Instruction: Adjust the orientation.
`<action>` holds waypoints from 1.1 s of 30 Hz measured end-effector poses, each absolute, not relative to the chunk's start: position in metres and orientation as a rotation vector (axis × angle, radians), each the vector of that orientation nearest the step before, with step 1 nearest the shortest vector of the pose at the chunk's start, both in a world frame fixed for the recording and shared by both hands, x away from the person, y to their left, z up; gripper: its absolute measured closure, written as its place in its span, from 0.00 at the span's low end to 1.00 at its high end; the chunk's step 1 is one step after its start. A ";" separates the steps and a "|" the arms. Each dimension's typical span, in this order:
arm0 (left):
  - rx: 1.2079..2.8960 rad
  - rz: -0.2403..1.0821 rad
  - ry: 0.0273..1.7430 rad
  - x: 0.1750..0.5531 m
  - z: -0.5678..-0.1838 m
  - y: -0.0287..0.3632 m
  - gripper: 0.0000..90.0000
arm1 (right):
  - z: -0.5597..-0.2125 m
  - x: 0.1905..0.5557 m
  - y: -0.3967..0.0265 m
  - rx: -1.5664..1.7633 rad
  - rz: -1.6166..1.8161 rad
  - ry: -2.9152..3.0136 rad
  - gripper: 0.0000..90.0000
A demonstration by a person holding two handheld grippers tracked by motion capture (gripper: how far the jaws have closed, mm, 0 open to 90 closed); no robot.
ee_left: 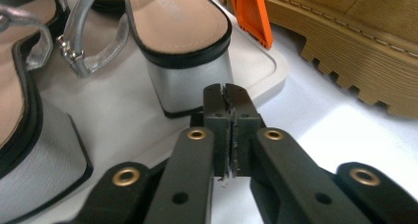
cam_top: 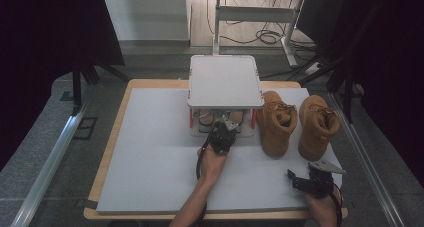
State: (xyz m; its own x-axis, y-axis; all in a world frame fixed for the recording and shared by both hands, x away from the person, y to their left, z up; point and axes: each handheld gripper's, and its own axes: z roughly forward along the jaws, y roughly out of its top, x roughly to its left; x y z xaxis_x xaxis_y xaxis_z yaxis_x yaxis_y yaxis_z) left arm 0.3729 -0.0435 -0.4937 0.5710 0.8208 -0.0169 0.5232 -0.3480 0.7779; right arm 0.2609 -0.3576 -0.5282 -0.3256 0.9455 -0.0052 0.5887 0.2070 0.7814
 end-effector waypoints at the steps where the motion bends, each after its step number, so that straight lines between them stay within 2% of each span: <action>1: 2.033 0.488 1.071 0.372 -0.494 -0.043 0.95 | -0.528 0.261 -0.358 1.420 0.956 1.995 0.14; 25: 2.058 0.437 1.049 0.349 -0.484 -0.009 0.77 | -0.528 0.261 -0.358 1.420 0.955 1.995 0.14; 33: 2.052 0.459 1.057 0.340 -0.481 0.008 0.61 | -0.528 0.261 -0.358 1.419 0.955 1.995 0.14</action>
State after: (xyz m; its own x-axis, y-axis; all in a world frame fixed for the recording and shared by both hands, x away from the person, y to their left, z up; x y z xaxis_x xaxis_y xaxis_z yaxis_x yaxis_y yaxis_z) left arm 0.3403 0.0083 -0.4806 0.5911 0.8061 -0.0286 0.5298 -0.3613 0.7673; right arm 0.2609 -0.3575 -0.5282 -0.3252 0.9456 -0.0055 0.5885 0.2069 0.7816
